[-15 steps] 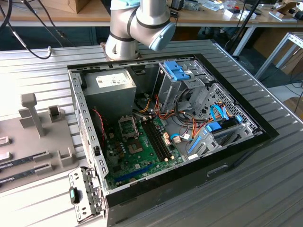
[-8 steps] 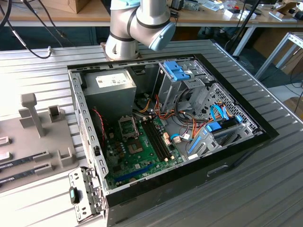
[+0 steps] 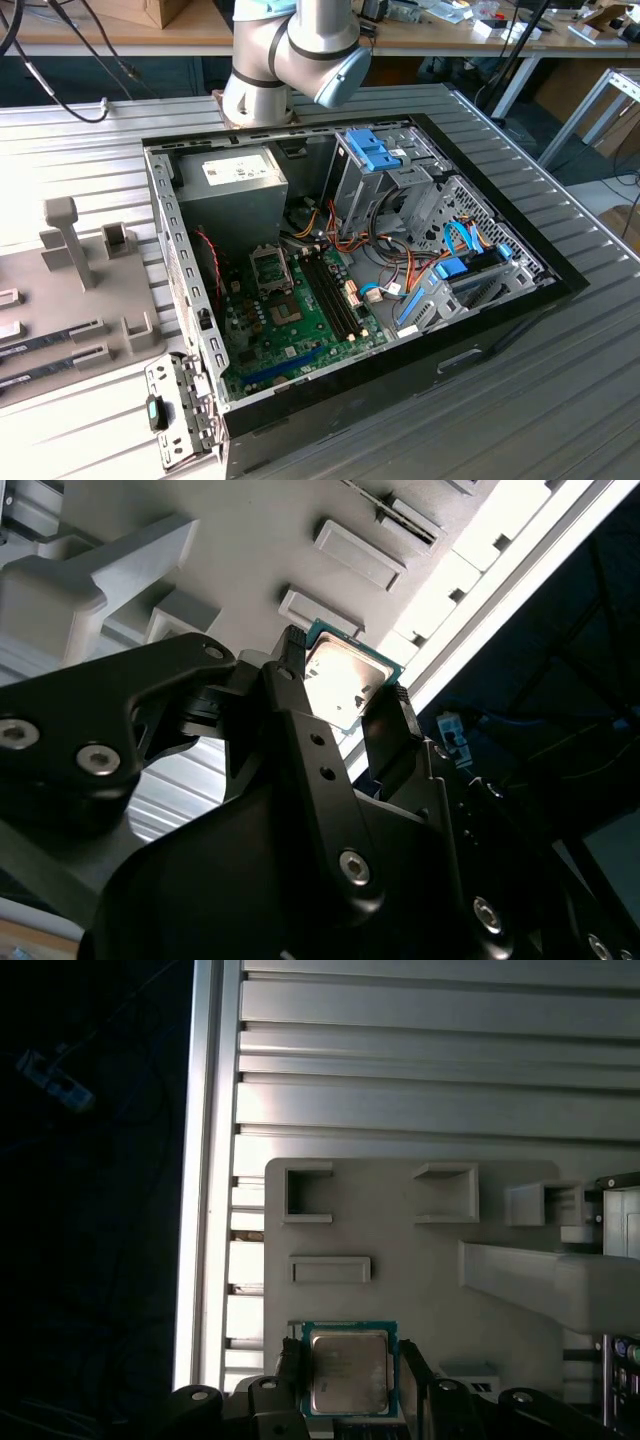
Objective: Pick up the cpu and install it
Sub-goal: 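Pick up the cpu and move it towards the insertion slot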
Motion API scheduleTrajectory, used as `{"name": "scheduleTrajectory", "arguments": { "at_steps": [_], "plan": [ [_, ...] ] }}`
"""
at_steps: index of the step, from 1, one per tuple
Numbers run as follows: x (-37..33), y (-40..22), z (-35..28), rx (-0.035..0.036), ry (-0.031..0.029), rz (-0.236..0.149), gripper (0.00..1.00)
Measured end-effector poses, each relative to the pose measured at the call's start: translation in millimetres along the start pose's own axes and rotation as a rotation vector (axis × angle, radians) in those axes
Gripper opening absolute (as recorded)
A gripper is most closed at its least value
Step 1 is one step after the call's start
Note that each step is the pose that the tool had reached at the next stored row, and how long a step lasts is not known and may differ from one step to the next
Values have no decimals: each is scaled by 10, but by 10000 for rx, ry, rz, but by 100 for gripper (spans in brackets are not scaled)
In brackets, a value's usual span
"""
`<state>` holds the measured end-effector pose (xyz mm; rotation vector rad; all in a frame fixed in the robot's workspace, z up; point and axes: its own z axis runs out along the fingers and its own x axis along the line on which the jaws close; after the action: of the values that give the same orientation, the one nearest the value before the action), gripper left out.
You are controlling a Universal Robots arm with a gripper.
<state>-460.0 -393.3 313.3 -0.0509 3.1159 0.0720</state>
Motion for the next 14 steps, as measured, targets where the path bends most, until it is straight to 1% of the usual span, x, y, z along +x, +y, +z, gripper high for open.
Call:
{"name": "scheduleTrajectory", "arguments": {
  "at_steps": [7, 14],
  "plan": [
    [-1, 1, -29, -2, -1, 0, 47],
    [-2, 3, -73, -5, 0, 0, 47]
  ]
}}
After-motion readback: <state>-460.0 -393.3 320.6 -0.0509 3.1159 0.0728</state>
